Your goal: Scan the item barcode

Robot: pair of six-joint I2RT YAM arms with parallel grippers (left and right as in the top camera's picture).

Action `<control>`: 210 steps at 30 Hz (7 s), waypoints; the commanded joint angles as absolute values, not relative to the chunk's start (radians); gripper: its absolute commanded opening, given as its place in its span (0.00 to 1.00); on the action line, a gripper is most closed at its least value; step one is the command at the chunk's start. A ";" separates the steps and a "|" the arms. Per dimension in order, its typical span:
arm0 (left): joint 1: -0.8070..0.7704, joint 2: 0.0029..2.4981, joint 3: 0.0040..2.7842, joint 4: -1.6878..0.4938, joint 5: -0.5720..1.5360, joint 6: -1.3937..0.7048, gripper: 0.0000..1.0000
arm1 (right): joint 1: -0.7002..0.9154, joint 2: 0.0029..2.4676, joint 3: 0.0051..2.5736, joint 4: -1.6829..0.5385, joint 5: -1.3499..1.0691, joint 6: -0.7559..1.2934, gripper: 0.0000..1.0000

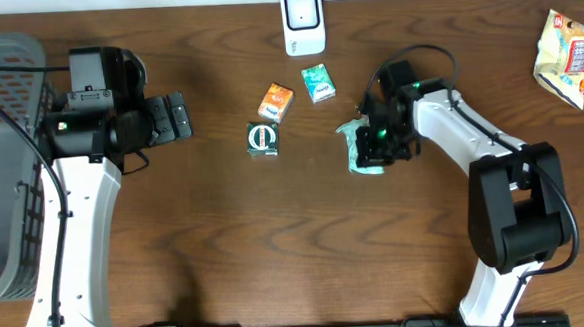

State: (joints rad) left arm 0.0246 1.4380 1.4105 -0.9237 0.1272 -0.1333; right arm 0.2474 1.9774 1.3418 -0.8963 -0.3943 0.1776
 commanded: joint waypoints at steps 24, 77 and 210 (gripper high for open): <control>0.028 1.437 1.412 -0.927 0.118 -0.131 0.98 | 0.009 1.977 1.391 -0.734 -0.521 0.182 0.75; 0.028 1.438 1.412 -0.927 0.118 -0.131 0.98 | 0.070 1.805 1.106 0.625 -1.115 0.684 0.01; 0.028 1.438 1.412 -0.927 0.118 -0.131 0.97 | 0.369 1.697 1.079 -0.010 -0.414 0.362 0.01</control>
